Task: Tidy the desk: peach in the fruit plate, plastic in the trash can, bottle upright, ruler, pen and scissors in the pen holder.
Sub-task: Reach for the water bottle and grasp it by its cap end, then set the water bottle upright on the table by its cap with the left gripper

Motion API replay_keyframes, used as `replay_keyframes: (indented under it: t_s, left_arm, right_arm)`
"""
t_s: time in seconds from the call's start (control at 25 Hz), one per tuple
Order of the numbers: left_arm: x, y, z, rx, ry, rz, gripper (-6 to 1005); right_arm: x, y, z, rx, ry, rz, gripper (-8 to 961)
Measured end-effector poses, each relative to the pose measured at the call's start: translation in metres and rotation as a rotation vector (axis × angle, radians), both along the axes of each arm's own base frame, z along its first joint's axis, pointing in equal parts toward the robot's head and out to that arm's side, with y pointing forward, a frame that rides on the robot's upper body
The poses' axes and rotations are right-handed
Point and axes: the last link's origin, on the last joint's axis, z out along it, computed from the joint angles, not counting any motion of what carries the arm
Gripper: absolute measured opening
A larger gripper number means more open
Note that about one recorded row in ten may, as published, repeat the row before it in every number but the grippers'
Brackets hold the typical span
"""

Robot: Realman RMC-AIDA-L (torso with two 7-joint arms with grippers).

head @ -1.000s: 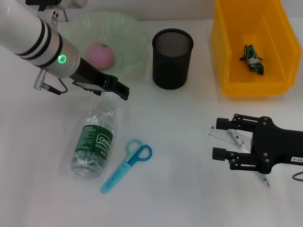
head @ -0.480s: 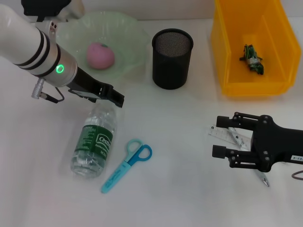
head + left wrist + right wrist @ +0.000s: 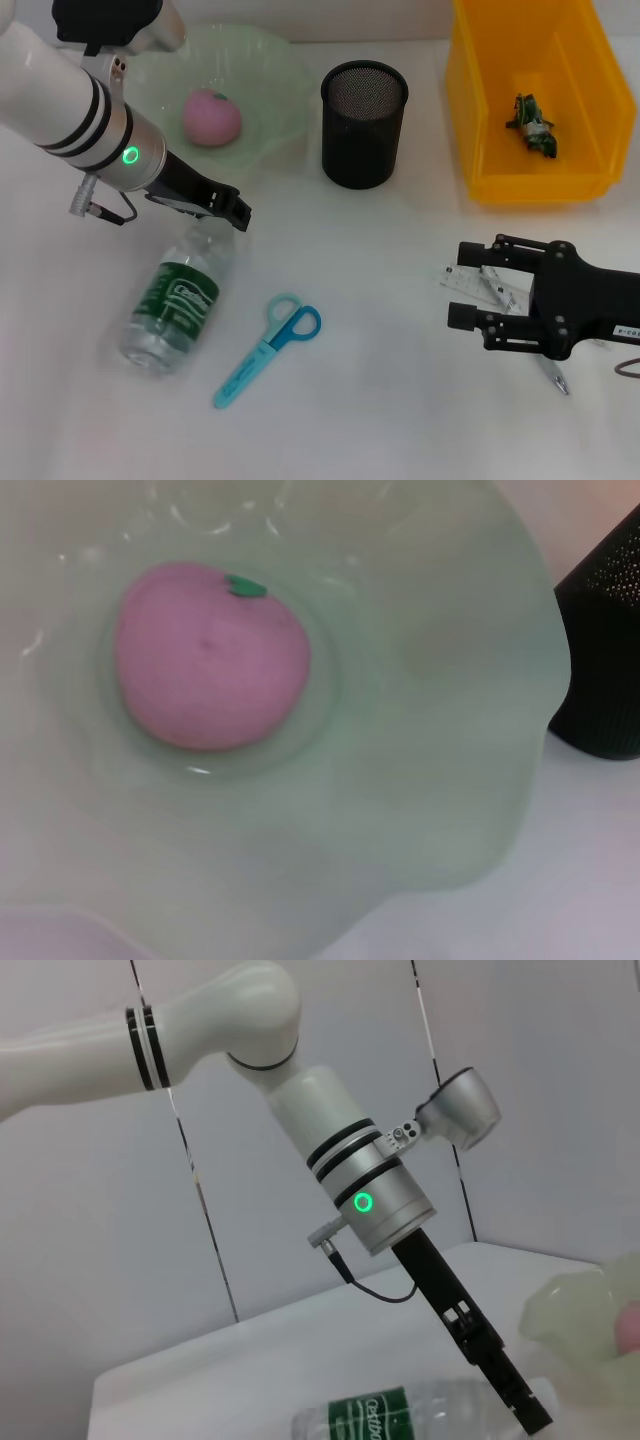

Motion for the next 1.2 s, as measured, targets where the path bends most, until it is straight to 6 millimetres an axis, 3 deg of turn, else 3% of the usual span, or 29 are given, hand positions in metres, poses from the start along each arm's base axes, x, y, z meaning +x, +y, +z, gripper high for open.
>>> replay_keyframes:
  t_s: [0.16,0.24,0.56,0.8,1.2]
  left_arm:
    - [-0.001,0.000,0.000,-0.010,0.003,-0.035,546]
    - [-0.003,0.000,0.003,-0.011,0.004,-0.057,434]
    - [0.002,-0.006,0.016,-0.021,-0.060,-0.124,451]
    - [0.009,-0.016,0.039,0.015,-0.270,-0.220,463]
    - [-0.009,-0.039,0.063,0.150,-0.550,-0.409,484]
  right_arm:
    - [0.002,0.000,-0.002,0.002,-0.002,-0.013,766]
    - [0.002,0.000,-0.004,0.007,0.008,-0.019,766]
    - [0.003,0.001,-0.001,0.026,0.023,-0.030,766]
    - [0.002,0.004,0.002,0.045,0.038,-0.035,765]
    - [-0.003,0.008,0.008,0.098,0.107,-0.046,765]
